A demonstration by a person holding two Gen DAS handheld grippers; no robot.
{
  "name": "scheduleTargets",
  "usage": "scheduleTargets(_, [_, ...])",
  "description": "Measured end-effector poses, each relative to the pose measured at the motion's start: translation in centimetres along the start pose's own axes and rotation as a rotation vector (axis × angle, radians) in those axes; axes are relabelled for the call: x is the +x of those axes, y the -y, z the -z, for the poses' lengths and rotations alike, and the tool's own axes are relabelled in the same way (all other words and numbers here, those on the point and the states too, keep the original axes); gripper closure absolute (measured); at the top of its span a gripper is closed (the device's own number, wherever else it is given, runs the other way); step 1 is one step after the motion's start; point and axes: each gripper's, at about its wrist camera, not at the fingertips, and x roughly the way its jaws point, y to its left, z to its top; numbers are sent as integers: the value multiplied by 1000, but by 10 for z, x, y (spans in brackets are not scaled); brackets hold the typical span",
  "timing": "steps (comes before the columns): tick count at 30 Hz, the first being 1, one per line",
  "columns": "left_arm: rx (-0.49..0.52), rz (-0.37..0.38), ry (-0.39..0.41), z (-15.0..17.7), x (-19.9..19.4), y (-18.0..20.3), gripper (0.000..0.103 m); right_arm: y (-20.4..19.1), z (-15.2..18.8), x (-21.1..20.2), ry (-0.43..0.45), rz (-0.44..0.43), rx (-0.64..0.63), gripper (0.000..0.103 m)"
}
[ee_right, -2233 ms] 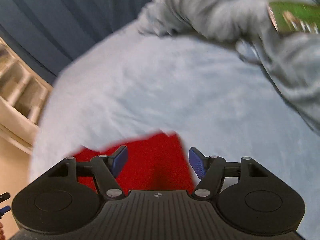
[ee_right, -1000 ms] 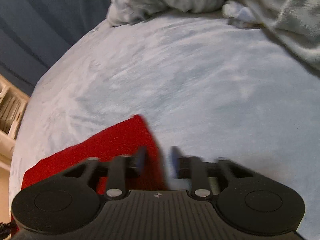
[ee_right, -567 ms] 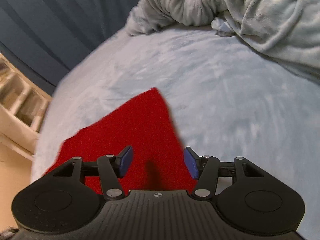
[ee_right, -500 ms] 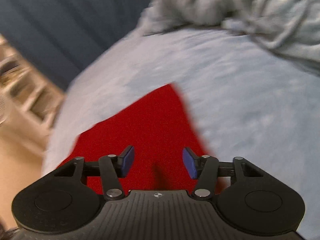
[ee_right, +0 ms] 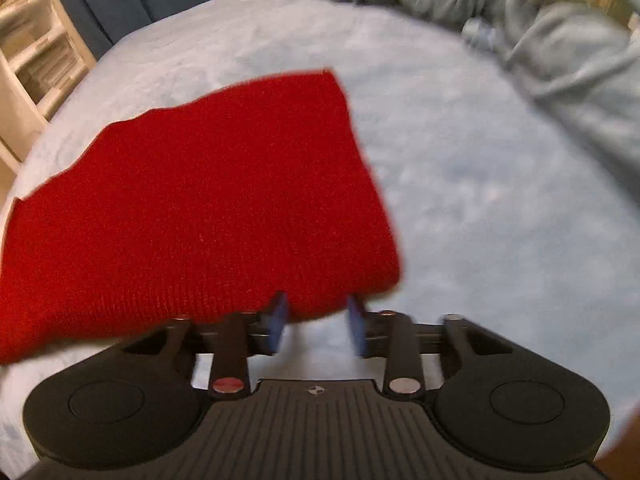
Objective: Fold small clothes
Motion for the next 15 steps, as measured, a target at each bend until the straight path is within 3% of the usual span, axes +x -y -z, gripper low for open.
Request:
scheduleTargets(2, [13, -19, 60, 3, -24, 13, 9, -22, 1, -30, 81, -43, -63, 51])
scheduleTargets(5, [62, 23, 108, -3, -42, 46, 9, -69, 2, -46, 173, -117, -170, 53])
scheduleTargets(10, [168, 55, 121, -14, -32, 113, 10, -124, 5, -12, 108, -170, -224, 61])
scheduleTargets(15, [194, 67, 74, -13, 5, 140, 10, -144, 11, 17, 65, -174, -246, 65])
